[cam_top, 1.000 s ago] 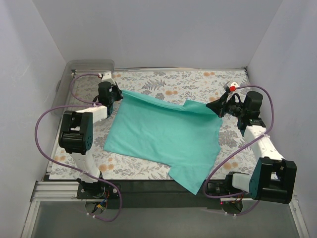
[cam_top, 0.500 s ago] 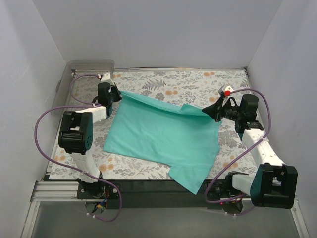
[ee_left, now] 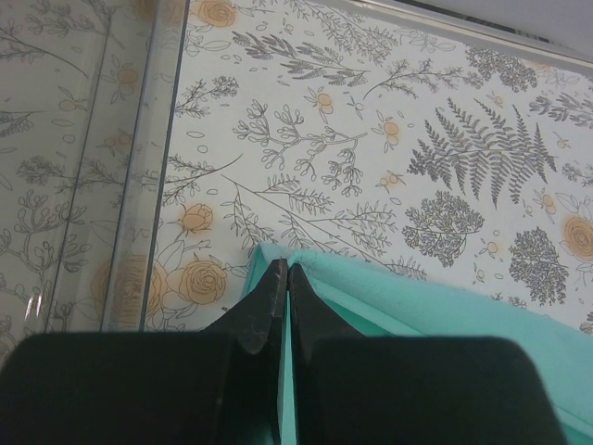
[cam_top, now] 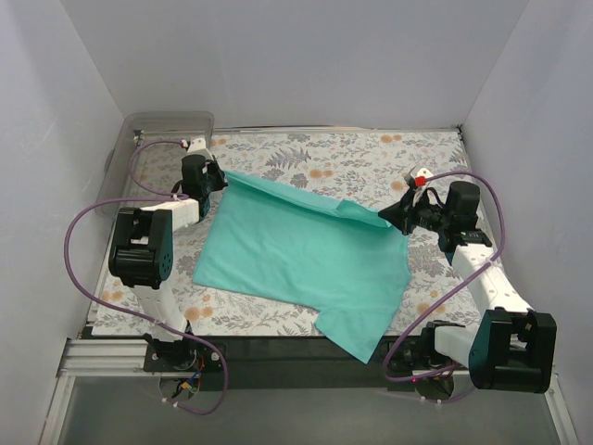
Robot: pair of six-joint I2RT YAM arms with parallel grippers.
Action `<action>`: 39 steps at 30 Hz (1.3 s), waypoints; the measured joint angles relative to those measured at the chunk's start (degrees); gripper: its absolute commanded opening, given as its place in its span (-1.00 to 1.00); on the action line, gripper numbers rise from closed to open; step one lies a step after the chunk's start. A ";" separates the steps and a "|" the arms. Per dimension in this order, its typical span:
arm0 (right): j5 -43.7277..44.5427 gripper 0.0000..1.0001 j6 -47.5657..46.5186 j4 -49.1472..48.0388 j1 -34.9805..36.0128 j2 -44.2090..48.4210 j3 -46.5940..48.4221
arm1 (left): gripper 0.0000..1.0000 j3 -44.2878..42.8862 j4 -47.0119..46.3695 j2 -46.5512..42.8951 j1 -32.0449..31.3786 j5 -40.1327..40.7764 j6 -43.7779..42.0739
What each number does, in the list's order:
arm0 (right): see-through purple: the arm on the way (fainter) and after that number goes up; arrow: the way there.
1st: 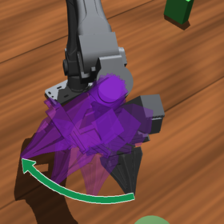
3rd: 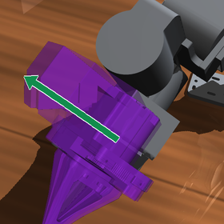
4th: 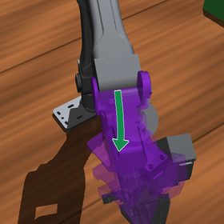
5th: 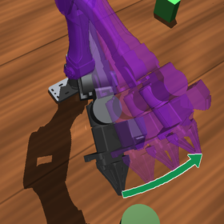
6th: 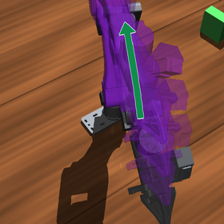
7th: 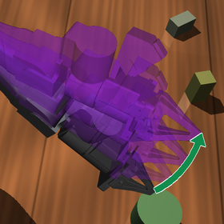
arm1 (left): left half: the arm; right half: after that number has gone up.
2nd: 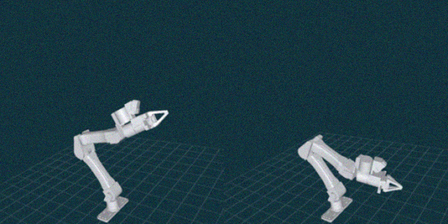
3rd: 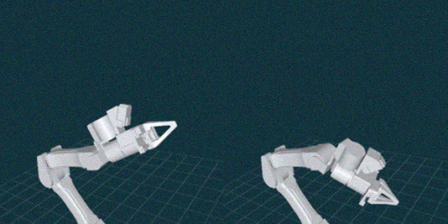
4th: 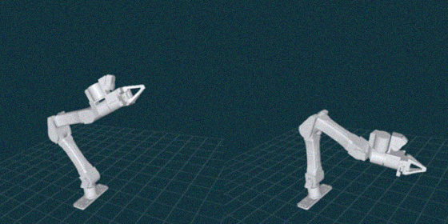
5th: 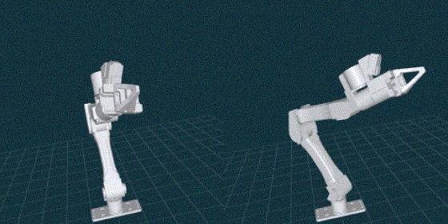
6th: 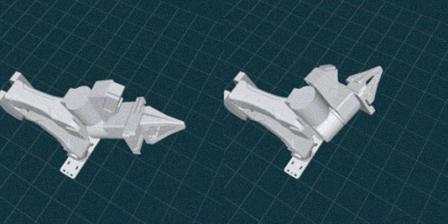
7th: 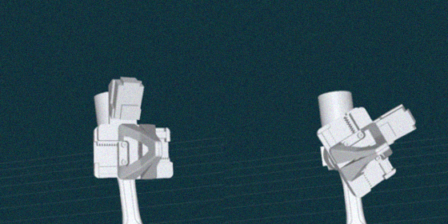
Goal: Fold and stack the t-shirts
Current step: Fold the tshirt
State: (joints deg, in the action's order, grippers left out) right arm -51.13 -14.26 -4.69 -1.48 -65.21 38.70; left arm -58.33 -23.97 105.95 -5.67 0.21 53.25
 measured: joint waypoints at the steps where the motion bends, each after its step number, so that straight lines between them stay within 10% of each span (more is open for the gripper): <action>1: 0.04 -0.97 -0.22 0.28 0.00 0.04 -0.07 | -1.00 0.13 -0.02 0.00 0.00 0.02 -0.02; 39: -3.74 -0.97 -8.55 11.80 0.00 5.75 -1.07 | -1.00 6.34 -1.77 -3.87 0.39 1.70 -0.98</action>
State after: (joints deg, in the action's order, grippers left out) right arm -54.87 -22.81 7.11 -1.48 -59.46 37.63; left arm -51.99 -25.74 102.08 -5.28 1.91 52.27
